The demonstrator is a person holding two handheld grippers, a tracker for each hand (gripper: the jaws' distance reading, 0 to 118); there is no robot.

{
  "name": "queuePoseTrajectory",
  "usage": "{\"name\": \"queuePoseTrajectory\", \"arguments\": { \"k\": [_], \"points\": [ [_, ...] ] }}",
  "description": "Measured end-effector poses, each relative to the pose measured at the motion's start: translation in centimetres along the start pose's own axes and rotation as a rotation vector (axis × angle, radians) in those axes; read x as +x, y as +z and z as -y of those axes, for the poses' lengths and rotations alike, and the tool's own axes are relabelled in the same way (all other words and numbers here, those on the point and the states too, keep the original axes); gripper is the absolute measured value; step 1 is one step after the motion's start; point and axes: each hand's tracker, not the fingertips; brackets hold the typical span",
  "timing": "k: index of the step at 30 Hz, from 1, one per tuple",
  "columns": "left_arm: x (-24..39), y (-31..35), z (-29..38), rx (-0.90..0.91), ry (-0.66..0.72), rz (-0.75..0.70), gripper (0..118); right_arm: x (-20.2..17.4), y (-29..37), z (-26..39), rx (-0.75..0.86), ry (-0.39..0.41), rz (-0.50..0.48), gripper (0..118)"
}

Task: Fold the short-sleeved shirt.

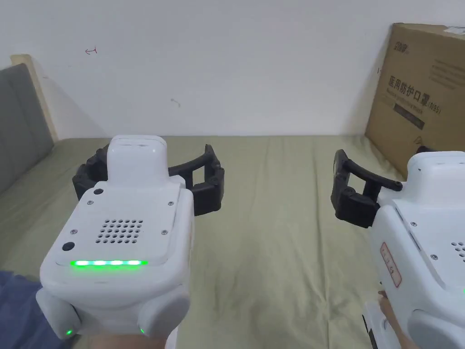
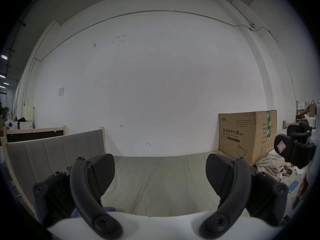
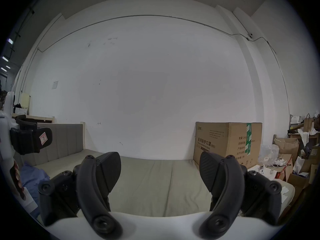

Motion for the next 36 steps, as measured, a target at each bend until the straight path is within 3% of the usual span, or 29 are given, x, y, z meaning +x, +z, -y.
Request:
{"name": "queuePoseTrajectory", "arguments": {
  "k": [30,36],
  "points": [
    [0.2,-0.04,0.91,0.004,-0.021,0.018,108,-0.29,-0.52,0.18,-0.004,0.019,0.033,98],
    [-0.04,-0.16,0.86,-0.012,0.011,0.011,109,0.09,-0.62,0.36,-0.012,-0.023,0.036,98]
  ]
}}
